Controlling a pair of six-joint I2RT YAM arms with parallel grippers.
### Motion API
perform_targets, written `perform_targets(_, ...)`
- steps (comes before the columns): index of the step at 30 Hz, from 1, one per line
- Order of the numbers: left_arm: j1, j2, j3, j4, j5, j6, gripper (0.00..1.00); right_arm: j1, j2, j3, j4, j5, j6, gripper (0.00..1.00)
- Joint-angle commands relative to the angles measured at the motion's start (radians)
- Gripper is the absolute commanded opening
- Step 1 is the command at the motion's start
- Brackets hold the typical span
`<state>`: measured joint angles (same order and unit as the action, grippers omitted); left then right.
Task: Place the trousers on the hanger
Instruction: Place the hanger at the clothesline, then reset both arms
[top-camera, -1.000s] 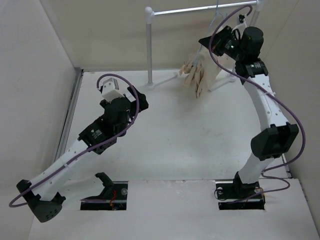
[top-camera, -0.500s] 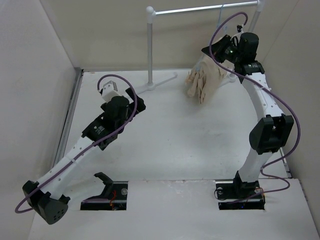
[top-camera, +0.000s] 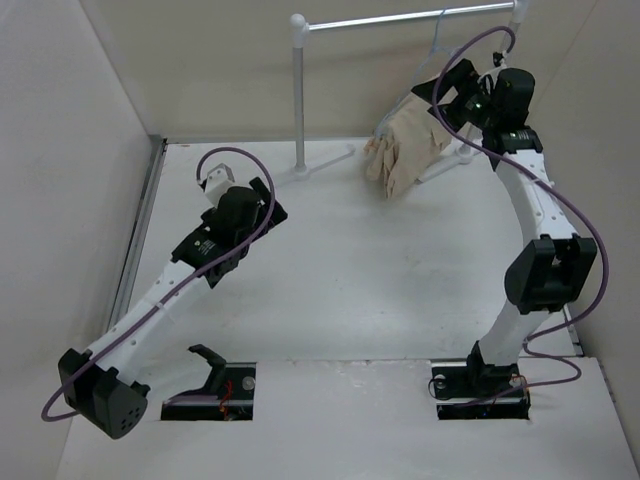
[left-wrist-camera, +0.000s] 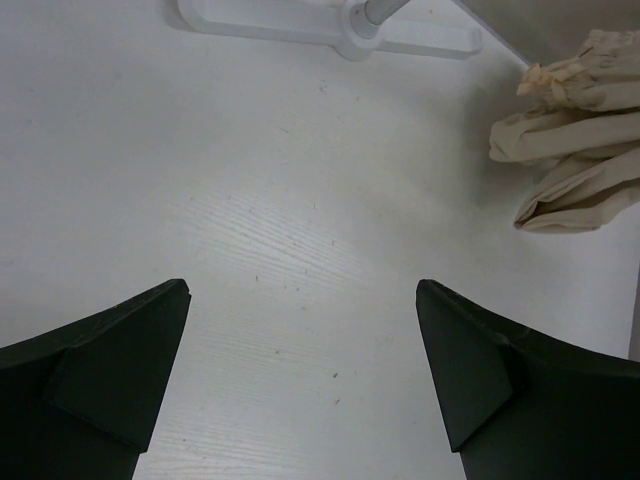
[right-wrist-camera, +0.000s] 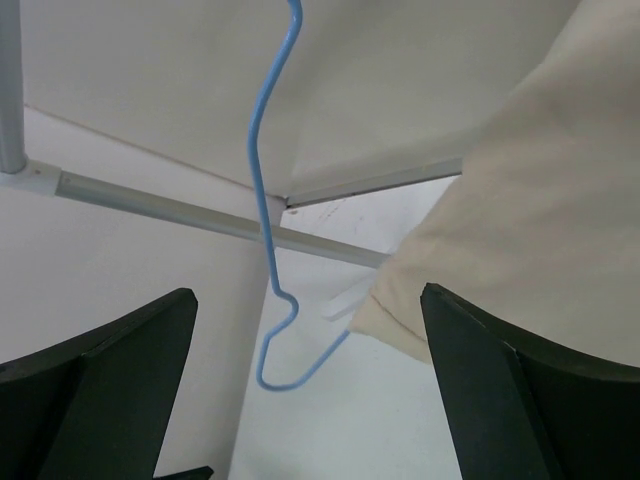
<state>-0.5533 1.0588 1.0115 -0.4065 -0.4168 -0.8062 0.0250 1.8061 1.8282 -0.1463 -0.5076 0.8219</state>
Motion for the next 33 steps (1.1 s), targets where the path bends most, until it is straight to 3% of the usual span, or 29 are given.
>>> perform_targets(1,0.016,0.039,0.068,-0.043,0.006,-0.002,1.00,-0.026,-0.152,-0.067,0.050,0.012,-0.035,1.00)
perform_targets(9,-0.039,0.223,0.133,-0.115,0.007,0.007,1.00,-0.050,-0.486,-0.498,-0.022,0.202,-0.079,1.00)
perform_targets(17,-0.115,0.328,0.110,-0.140,0.052,0.007,1.00,0.018,-0.720,-0.935,-0.329,0.628,-0.058,1.00)
perform_targets(21,-0.127,0.333,0.069,-0.150,0.062,0.009,1.00,0.071,-0.819,-1.108,-0.415,0.715,-0.037,1.00)
perform_targets(26,-0.151,0.351,0.050,-0.129,0.056,0.004,1.00,0.071,-0.898,-1.170,-0.469,0.713,-0.029,1.00)
perform_targets(33,-0.201,0.434,0.119,-0.101,0.062,0.010,1.00,0.071,-0.847,-1.133,-0.506,0.721,-0.040,1.00)
